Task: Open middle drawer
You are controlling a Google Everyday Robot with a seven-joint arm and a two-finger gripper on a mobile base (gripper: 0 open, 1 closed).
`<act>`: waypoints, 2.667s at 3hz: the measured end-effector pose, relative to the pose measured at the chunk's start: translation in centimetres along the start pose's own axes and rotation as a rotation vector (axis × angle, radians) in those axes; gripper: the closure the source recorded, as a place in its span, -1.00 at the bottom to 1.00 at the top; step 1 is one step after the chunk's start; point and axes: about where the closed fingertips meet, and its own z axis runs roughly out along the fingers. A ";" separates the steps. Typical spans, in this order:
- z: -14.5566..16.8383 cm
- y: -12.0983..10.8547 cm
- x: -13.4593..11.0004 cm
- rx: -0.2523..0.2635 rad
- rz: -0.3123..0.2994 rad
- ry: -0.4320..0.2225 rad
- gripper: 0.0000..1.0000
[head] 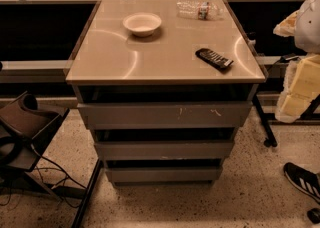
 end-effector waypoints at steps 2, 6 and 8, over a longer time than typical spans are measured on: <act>1.1 0.1 0.5 0.015 0.014 -0.008 -1.00; 10.8 2.5 4.9 -0.118 0.086 0.010 -1.00; 16.9 5.4 3.1 -0.192 0.083 -0.087 -1.00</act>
Offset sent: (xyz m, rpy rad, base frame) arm 0.0024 -0.0098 -0.0364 0.0205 -0.0190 -0.0363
